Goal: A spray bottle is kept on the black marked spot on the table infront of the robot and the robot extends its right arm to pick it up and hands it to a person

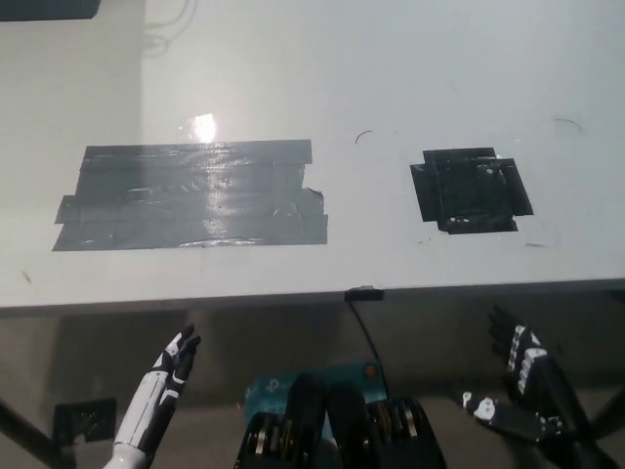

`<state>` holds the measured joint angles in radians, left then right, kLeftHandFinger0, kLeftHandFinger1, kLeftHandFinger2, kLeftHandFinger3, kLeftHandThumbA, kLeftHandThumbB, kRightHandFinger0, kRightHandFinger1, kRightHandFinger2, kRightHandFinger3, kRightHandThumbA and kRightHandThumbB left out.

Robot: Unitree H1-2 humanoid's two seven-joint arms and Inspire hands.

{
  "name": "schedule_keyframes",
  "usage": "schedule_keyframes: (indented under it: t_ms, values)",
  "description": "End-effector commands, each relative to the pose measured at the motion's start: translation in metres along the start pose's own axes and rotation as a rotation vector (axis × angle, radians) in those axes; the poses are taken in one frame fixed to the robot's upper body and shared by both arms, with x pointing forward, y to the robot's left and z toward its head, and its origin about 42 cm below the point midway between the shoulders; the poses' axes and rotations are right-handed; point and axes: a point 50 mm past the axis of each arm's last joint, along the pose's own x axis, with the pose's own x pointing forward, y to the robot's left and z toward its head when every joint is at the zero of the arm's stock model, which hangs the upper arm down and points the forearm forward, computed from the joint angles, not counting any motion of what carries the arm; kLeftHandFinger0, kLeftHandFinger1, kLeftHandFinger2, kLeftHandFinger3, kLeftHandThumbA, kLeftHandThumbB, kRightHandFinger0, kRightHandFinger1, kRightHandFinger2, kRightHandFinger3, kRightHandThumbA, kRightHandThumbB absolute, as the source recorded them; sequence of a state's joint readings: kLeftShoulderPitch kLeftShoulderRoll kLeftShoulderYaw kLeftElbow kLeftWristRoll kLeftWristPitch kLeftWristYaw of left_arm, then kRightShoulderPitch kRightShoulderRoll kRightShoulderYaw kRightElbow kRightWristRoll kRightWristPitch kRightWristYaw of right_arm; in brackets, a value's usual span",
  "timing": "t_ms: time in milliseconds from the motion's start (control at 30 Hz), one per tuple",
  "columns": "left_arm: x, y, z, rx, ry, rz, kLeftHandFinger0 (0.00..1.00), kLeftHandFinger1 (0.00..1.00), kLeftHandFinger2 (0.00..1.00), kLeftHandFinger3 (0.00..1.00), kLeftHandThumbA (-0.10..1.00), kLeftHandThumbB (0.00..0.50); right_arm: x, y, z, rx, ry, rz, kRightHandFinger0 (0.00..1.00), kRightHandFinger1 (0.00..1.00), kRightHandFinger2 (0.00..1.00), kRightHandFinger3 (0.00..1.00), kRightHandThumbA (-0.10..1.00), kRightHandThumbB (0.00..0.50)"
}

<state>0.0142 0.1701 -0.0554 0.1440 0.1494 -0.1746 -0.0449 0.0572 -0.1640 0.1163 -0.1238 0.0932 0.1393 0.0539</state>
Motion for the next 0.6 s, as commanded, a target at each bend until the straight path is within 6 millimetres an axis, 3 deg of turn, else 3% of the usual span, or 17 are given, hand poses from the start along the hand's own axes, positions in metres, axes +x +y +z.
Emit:
schedule_keyframes:
  t_ms: [0, 567]
  values:
    - [-0.003, -0.001, 0.010, -0.016, -0.088, 0.005, 1.00, 1.00, 1.00, 1.00, 1.00, 0.329, 0.003, 0.007, -0.008, -0.082, -0.170, -0.027, 1.00, 1.00, 1.00, 1.00, 0.89, 0.376]
    - [-0.004, 0.001, 0.011, 0.003, -0.088, 0.015, 1.00, 1.00, 1.00, 1.00, 1.00, 0.340, 0.011, 0.011, -0.018, -0.097, -0.155, 0.003, 1.00, 1.00, 1.00, 1.00, 0.88, 0.366]
